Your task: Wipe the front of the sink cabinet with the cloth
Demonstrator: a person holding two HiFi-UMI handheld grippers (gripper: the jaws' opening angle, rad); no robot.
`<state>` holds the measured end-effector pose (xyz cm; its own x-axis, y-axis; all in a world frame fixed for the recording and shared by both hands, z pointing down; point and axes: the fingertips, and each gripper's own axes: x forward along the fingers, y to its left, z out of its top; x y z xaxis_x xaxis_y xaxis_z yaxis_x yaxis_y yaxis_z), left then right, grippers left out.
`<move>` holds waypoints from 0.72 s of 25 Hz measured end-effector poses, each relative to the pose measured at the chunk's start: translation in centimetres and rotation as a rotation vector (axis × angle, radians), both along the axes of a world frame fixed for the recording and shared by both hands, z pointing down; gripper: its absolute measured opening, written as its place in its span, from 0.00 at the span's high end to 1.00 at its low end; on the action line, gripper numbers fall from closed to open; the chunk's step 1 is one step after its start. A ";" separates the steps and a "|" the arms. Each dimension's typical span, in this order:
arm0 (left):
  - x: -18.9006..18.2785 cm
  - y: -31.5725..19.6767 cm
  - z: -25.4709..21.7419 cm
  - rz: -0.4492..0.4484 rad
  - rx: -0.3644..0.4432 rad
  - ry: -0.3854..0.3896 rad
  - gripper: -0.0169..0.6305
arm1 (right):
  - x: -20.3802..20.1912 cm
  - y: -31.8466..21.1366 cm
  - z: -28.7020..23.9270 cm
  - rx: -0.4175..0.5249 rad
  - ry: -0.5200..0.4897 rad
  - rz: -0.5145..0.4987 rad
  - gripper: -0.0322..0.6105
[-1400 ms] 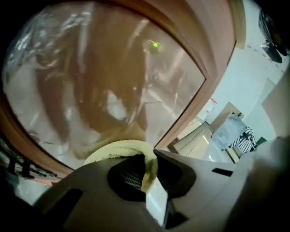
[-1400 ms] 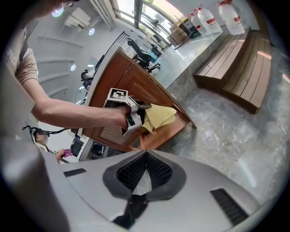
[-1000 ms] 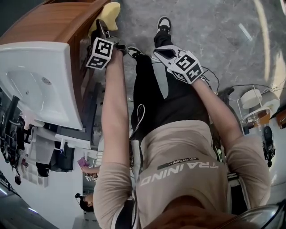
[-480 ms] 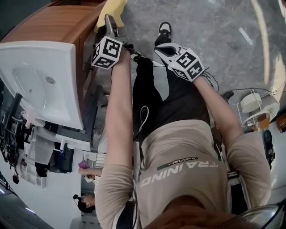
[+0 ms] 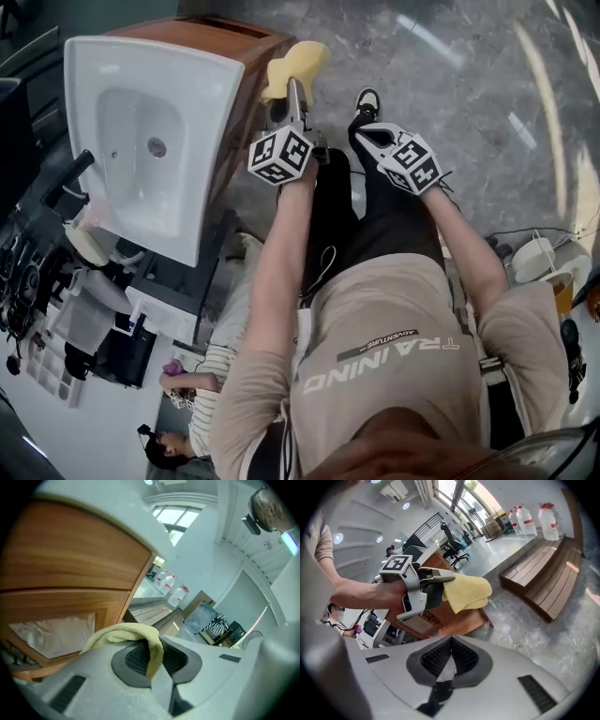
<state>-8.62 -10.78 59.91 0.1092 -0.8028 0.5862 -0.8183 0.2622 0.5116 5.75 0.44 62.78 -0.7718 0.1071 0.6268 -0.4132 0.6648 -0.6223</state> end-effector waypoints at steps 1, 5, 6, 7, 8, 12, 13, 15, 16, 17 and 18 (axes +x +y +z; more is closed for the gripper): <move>0.1 0.8 -1.1 0.005 0.008 0.001 0.91 | 0.0 -0.3 -1.0 0.029 0.003 -0.005 0.93; -0.1 5.0 -5.2 0.058 0.021 -0.022 0.91 | -0.7 -1.0 -5.2 0.127 0.006 -0.031 0.93; -0.2 6.1 -6.2 0.077 0.020 -0.032 0.91 | -0.9 -1.1 -6.4 0.146 0.007 -0.036 0.93; -0.3 7.3 -7.2 0.092 0.017 -0.039 0.91 | -1.1 -1.2 -7.5 0.162 0.007 -0.036 0.93; -0.6 8.5 -8.2 0.102 0.014 -0.044 0.91 | -1.4 -1.1 -8.7 0.175 0.004 -0.035 0.93; -2.7 12.7 -11.8 0.082 0.015 -0.040 0.91 | -4.0 -0.6 -14.1 0.221 -0.049 -0.057 0.93; -3.4 13.3 -12.7 0.069 0.025 -0.040 0.91 | -5.1 -0.6 -15.4 0.242 -0.066 -0.077 0.93; -4.9 14.6 -14.5 0.041 0.044 -0.033 0.91 | -7.2 -0.5 -18.0 0.285 -0.099 -0.121 0.93; -5.6 15.4 -15.5 0.021 0.052 -0.024 0.91 | -8.2 -0.2 -19.3 0.304 -0.114 -0.142 0.93; -6.2 16.2 -16.5 -0.003 0.062 -0.015 0.91 | -9.1 0.2 -20.4 0.324 -0.126 -0.164 0.93; -6.8 17.0 -17.5 -0.027 0.074 -0.009 0.91 | -10.0 0.6 -21.5 0.344 -0.136 -0.187 0.93</move>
